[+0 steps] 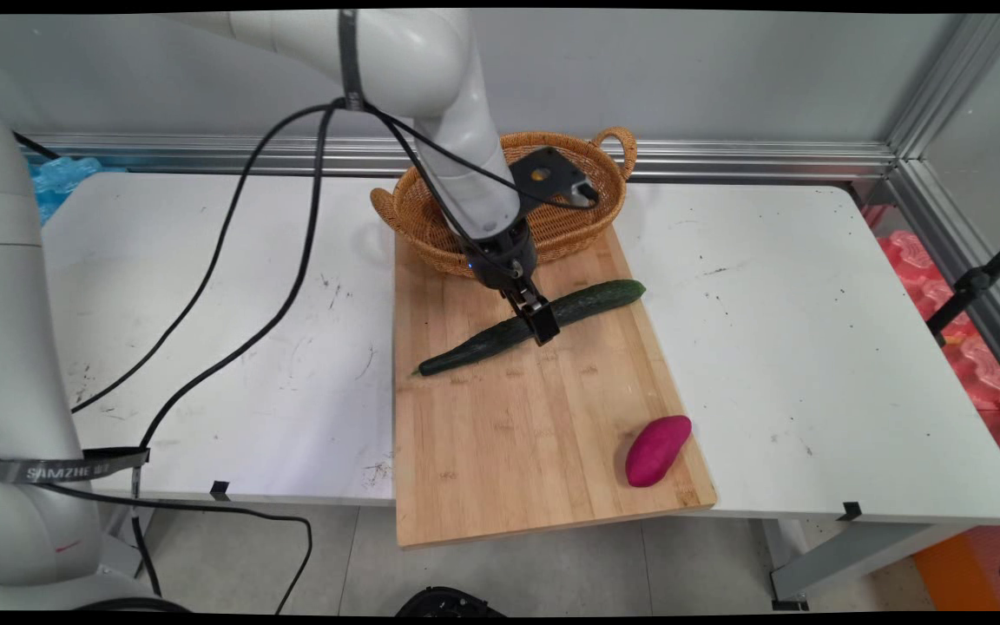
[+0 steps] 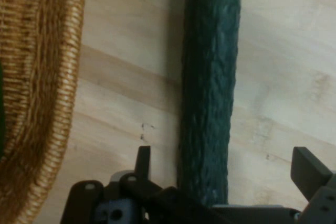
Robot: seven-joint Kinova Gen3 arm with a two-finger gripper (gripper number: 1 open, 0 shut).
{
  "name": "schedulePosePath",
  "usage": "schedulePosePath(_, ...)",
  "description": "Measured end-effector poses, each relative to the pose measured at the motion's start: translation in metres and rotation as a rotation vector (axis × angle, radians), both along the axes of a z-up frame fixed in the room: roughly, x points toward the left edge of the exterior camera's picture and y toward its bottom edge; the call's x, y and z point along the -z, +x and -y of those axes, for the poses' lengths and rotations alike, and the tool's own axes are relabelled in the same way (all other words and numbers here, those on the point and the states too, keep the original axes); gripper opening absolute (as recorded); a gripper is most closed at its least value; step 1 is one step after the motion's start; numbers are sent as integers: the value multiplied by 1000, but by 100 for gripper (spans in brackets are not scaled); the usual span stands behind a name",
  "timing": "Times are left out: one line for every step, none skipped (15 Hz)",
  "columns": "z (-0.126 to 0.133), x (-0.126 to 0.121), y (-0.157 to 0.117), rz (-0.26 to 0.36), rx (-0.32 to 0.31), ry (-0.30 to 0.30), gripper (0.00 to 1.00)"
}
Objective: Pick up the cucumber from the cutting board, then place the picked object in the vegetable basket
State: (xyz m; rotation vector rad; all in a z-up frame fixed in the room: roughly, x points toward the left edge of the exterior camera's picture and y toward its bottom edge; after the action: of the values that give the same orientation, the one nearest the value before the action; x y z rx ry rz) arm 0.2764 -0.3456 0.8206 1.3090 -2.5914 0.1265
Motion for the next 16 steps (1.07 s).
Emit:
schedulePosePath(1, 4, -2, 5, -8, 5, 100)
schedulePosePath(2, 7, -4, 9, -13, 9, 100)
schedulePosePath(4, 9, -6, 12, -16, 12, 0)
schedulePosePath(5, 11, -8, 15, -19, 14, 0)
schedulePosePath(6, 13, -8, 17, -21, 16, 0)
schedulePosePath(7, 15, -10, 18, -22, 19, 0)
schedulePosePath(7, 16, -11, 19, -22, 21, 0)
schedulePosePath(7, 17, -12, 19, -23, 23, 0)
schedulePosePath(7, 17, -12, 19, -23, 24, 0)
schedulePosePath(7, 17, -12, 20, -23, 25, 0)
schedulePosePath(7, 17, -12, 21, -21, 25, 0)
schedulePosePath(6, 16, -12, 21, -17, 24, 0)
schedulePosePath(4, 14, -11, 21, -12, 23, 0)
schedulePosePath(3, 12, -10, 21, -8, 21, 0)
schedulePosePath(0, 8, -9, 19, -2, 18, 0)
schedulePosePath(-2, 3, -7, 15, 4, 13, 0)
